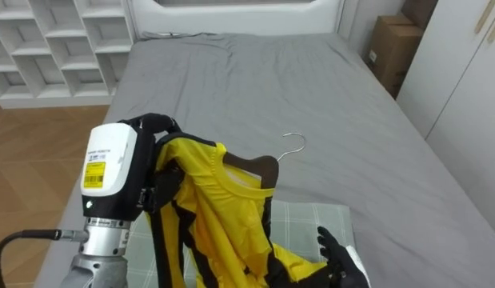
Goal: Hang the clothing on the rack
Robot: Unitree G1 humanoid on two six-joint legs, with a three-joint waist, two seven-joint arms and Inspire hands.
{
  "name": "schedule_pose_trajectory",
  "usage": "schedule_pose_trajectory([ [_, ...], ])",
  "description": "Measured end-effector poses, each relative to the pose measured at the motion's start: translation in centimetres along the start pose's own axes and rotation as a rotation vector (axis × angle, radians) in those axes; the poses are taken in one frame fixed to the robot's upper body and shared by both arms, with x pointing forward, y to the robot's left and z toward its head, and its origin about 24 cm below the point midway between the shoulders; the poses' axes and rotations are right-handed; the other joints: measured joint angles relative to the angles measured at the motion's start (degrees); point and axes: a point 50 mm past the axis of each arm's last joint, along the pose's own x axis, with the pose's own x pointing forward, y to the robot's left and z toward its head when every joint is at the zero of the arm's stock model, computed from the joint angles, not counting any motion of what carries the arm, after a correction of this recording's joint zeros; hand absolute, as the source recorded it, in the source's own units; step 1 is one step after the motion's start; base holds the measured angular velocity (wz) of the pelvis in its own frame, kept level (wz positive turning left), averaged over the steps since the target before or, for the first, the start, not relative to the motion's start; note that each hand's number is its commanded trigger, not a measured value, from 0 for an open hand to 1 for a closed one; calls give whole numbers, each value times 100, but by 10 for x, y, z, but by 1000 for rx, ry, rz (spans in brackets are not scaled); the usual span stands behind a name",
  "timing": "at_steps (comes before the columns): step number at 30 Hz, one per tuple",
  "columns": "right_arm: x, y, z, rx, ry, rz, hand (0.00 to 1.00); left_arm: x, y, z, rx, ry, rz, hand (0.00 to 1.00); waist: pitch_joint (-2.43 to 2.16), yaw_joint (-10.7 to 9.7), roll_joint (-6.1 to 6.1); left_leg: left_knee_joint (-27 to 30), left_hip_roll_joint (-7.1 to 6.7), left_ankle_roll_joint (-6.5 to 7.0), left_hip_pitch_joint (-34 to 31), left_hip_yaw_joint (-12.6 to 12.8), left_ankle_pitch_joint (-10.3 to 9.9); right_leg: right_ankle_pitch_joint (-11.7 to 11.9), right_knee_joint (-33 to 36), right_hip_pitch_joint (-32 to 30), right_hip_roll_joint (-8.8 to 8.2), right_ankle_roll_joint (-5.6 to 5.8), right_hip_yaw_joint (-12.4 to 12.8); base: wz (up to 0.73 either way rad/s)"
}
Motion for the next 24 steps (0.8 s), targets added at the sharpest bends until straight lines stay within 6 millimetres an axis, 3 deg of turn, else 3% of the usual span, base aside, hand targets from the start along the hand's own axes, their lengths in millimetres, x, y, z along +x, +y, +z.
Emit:
schedule_pose_trajectory([
  [10,7,18,17,102,-38,68,0,6,1,5,-11,-13,35,100,-13,16,178,-3,-4,15,-2,3,-11,1,-1,-11,2,0,1,0],
  [24,12,20,30,127,-74,114,0,6,0,6,-17,-11,36,100,-12,24,189,6,-3,16,34,4,-10,1,3,3,1,0,5,0],
])
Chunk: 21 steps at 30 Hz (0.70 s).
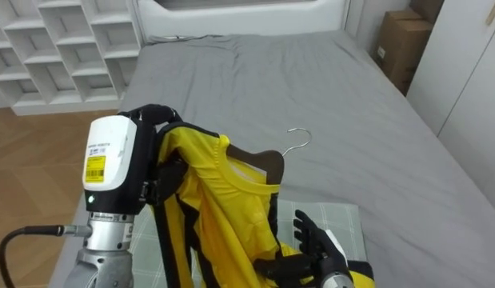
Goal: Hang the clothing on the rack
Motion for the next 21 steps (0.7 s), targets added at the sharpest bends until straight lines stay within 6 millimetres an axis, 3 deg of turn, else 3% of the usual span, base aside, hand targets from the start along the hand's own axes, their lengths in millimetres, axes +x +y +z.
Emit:
schedule_pose_trajectory([
  [13,0,1,0,-1,0,13,0,0,0,3,-15,-25,0,100,47,36,11,-6,-1,0,-13,-28,-2,0,-4,-2,0,0,-20,0],
  [21,1,1,1,27,-4,17,0,6,10,15,20,-106,47,100,48,95,14,-1,-3,0,-51,-117,-1,-2,-12,-6,-10,2,-108,5],
])
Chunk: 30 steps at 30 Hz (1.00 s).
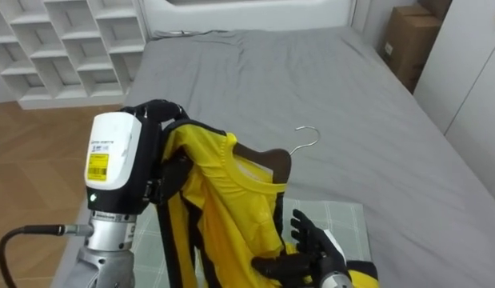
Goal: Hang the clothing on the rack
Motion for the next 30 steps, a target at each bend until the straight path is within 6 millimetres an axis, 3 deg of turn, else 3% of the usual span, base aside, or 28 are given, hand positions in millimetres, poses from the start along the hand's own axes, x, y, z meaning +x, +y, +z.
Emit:
schedule_pose_trajectory([
  [16,16,16,15,-18,2,57,0,7,2,8,22,-73,33,100,0,26,17,33,-14,1,-74,-57,1,0,-5,-2,-13,0,-41,2],
  [30,16,16,16,-15,0,56,0,5,0,12,13,-87,31,100,-1,27,18,42,-19,2,-49,-42,2,-1,-5,-4,-21,1,-37,0],
])
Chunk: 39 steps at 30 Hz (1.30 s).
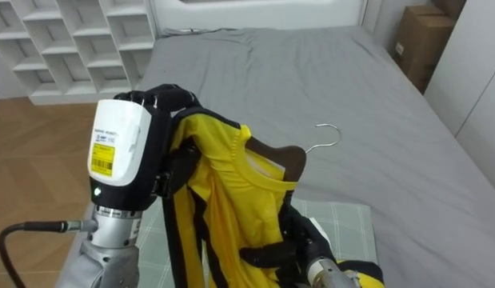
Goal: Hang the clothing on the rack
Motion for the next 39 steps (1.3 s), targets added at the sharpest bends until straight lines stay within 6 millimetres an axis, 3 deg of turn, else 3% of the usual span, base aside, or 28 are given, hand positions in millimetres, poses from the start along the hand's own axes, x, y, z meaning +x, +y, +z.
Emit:
schedule_pose_trajectory([
  [1,0,0,1,-1,-2,0,0,0,0,0,0,0,0,100,0,-1,0,1,0,0,0,0,0,0,1,0,0,0,0,0],
  [2,0,0,1,-1,-3,0,15,0,0,0,0,-1,1,100,-1,-1,0,1,1,0,0,0,0,0,1,0,0,0,0,0],
  [3,1,0,2,-2,-5,1,42,0,0,0,-1,-1,2,100,-1,-2,0,2,1,0,1,0,0,0,2,0,0,0,0,0],
  [6,2,0,5,-4,-11,2,82,0,0,1,-3,-3,3,100,-1,-2,0,3,0,0,1,1,0,0,2,0,0,0,0,0],
  [7,2,1,6,-4,-14,2,100,0,0,1,-4,-4,2,100,-2,-2,-2,4,0,0,1,1,0,0,2,0,-1,0,0,0],
  [30,1,5,3,-75,-14,62,100,8,4,-3,27,9,34,100,-9,-17,-16,11,-2,0,19,1,1,0,4,27,-10,0,-14,0],
  [39,0,0,5,-62,-23,50,100,4,5,-13,25,87,32,100,-17,-182,-83,2,-29,2,101,-5,4,-18,-7,117,-36,25,-35,1],
])
